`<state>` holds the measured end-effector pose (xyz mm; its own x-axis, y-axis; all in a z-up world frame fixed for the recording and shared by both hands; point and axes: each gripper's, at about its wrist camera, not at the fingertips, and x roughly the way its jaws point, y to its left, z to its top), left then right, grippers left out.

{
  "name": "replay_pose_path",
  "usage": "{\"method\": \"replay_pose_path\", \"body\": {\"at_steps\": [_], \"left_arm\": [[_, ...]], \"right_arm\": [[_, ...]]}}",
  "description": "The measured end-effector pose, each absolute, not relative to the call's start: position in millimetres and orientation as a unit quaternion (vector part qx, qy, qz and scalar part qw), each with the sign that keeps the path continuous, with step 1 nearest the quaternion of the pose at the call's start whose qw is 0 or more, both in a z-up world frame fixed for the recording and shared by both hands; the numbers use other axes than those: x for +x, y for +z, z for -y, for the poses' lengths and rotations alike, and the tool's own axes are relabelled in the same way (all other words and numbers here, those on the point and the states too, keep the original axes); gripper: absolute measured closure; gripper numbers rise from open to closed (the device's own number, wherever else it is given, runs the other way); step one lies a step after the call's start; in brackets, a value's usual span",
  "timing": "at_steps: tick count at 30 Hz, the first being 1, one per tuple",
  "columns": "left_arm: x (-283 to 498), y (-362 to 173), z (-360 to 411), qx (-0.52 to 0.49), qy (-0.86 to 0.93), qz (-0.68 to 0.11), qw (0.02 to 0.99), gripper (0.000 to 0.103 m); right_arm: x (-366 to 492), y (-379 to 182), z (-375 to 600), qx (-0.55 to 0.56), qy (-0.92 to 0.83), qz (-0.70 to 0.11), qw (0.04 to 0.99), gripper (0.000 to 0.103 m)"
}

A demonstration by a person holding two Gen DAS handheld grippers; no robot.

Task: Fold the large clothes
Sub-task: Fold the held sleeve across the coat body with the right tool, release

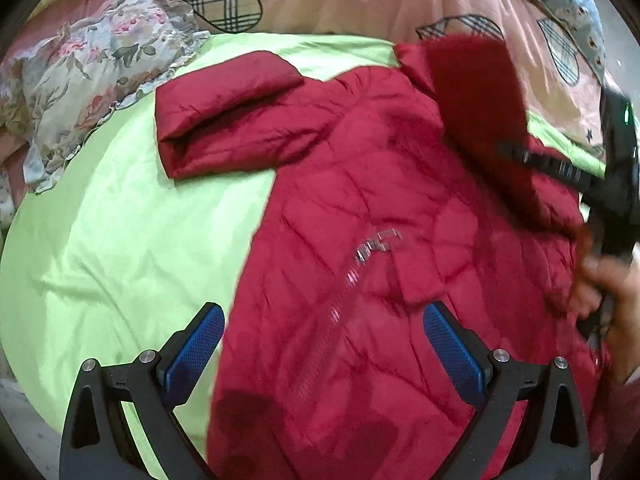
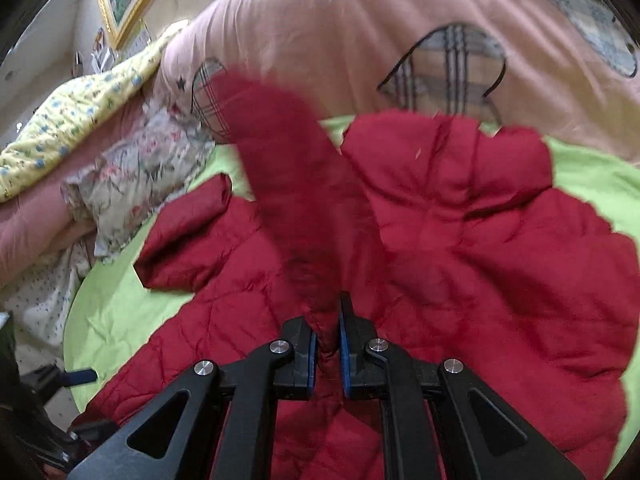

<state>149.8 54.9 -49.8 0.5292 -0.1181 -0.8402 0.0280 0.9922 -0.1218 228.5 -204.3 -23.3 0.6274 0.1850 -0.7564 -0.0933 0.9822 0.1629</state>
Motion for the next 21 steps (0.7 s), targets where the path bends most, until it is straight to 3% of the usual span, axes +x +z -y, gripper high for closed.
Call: {"method": "replay_pose_path", "body": {"at_steps": [10,15,17,19,20,21], "left_arm": [[246,-49,-81,-0.203,-0.149,-0.493,0.833,0.002],[311,-65,-64,-0.234,-0.19,-0.505,0.809,0.004],[333,-79,-56,-0.23,-0.185,-0.518,0.803,0.018],[349,-94,-50,-0.223,-0.185,-0.535,0.794,0.067],[356,-105,-48,-0.223,-0.191,-0.543,0.786,0.075],[359,-106,-47,-0.221,-0.191,-0.544,0.787,0.078]], "right_arm": [[220,-64,203,0.063,0.082,-0.447,0.889,0.088],[218,-68,205,0.073,0.083,-0.446,0.888,0.088],[216,-69,205,0.077,0.084,-0.447,0.887,0.088],[215,-69,207,0.08,0.084,-0.45,0.885,0.087],[213,-68,208,0.081,0.084,-0.455,0.883,0.084],[209,-67,210,0.083,0.082,-0.459,0.881,0.075]]}}
